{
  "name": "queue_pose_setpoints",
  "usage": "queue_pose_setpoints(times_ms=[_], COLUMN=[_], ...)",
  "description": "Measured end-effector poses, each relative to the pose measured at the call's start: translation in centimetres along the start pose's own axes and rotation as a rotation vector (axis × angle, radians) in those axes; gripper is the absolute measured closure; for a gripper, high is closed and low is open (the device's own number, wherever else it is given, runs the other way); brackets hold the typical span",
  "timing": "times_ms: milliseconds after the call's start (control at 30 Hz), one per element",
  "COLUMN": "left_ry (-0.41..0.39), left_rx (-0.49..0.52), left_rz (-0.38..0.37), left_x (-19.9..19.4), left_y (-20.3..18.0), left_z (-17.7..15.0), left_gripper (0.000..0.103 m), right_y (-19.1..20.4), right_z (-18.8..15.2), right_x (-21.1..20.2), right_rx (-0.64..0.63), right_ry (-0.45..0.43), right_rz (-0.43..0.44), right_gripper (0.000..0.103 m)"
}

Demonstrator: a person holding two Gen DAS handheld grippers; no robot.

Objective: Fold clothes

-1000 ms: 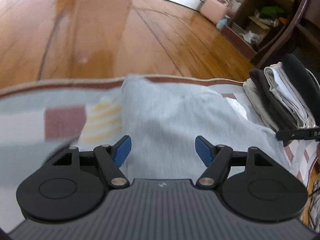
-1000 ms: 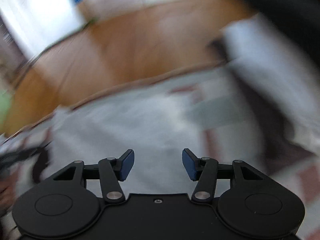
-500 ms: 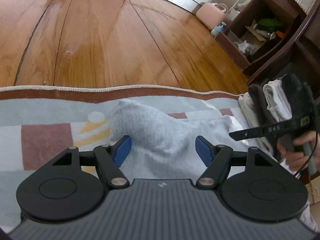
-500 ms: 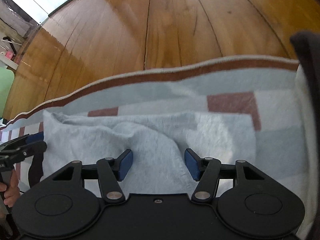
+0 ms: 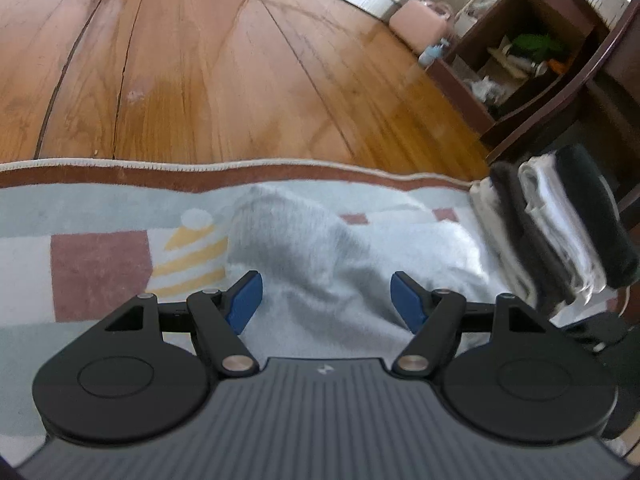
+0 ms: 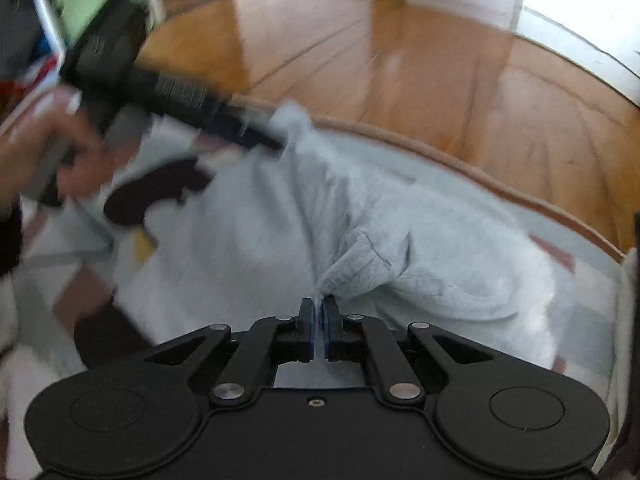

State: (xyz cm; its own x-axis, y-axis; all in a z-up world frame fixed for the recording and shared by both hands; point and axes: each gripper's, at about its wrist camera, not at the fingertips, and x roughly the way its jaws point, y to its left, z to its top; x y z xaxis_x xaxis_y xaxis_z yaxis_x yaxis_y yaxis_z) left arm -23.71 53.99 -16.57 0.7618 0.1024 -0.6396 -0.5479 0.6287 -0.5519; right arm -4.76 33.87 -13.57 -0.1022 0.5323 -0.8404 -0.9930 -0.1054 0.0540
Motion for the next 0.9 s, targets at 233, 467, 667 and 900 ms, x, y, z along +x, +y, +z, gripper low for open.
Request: queue_pose_setpoints(times_ms=[233, 467, 667, 900], left_ry=[-0.014, 0.064, 0.067, 0.060], left_rx=[0.084, 0.082, 0.059, 0.066], left_rz=[-0.123, 0.048, 0.030, 0.039], left_x=[-0.3, 2.1, 2.3, 2.3], left_y=[-2.5, -2.9, -2.2, -2.3], left_z=[-1.2, -1.9, -2.0, -2.0], left_gripper=[0.032, 0.034, 0.033, 0.033], right_y=[-1.1, -3.3, -4.3, -6.2], right_z=[0.3, -0.8, 0.1, 1.9], right_x=[0.7, -0.3, -1.9, -1.0], right_rx=[0.162, 0.403, 0.397, 0.378], right_ry=[0.009, 0.004, -0.059, -0.111], right_rz=[0.050, 0.190, 0.099, 0.023], right_gripper=[0.081, 0.065, 0.065, 0.099])
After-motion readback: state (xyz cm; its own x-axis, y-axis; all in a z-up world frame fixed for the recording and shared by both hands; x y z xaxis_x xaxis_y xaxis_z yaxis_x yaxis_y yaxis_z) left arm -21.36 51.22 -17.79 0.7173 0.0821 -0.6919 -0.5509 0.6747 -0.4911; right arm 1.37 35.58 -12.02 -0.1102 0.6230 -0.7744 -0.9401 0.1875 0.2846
